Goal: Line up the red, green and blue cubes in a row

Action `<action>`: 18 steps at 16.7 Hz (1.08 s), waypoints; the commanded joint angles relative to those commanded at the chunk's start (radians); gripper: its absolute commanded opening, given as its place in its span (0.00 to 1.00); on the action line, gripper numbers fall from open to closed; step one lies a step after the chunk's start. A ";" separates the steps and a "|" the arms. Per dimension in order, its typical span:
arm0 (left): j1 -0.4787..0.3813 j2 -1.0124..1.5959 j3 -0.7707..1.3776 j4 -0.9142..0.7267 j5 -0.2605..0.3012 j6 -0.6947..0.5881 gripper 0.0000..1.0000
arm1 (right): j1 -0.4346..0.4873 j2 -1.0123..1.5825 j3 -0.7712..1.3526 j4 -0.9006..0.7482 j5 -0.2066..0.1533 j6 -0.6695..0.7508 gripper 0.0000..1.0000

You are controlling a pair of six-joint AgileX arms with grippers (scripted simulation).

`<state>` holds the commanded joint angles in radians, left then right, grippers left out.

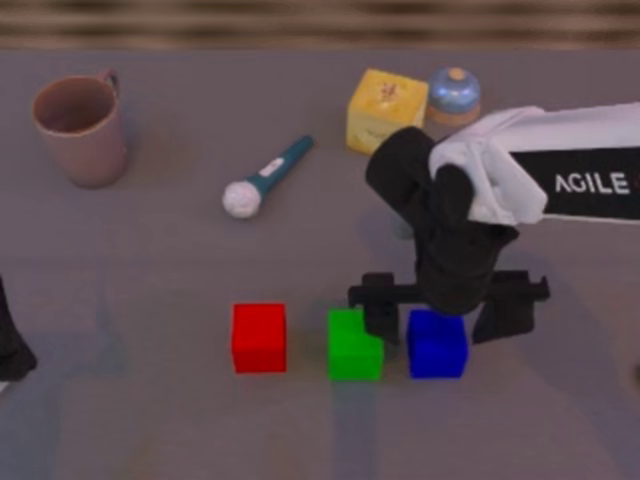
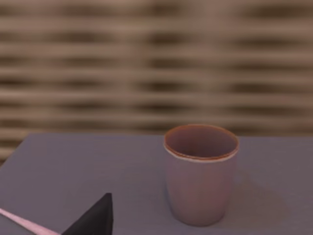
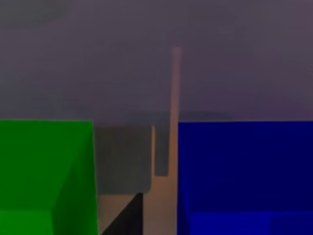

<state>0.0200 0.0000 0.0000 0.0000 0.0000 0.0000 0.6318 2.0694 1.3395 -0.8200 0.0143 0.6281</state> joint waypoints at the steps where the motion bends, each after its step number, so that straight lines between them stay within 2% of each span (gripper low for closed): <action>1: 0.000 0.000 0.000 0.000 0.000 0.000 1.00 | 0.000 0.000 0.000 0.000 0.000 0.000 1.00; 10: 0.000 0.000 0.000 0.000 0.000 0.000 1.00 | 0.001 -0.007 0.014 -0.017 -0.001 0.000 1.00; 15: 0.000 0.000 0.000 0.000 0.000 0.000 1.00 | 0.010 -0.073 0.116 -0.200 -0.002 -0.001 1.00; 18: 0.000 0.000 0.000 0.000 0.000 0.000 1.00 | 0.009 -0.101 0.148 -0.248 -0.001 -0.001 1.00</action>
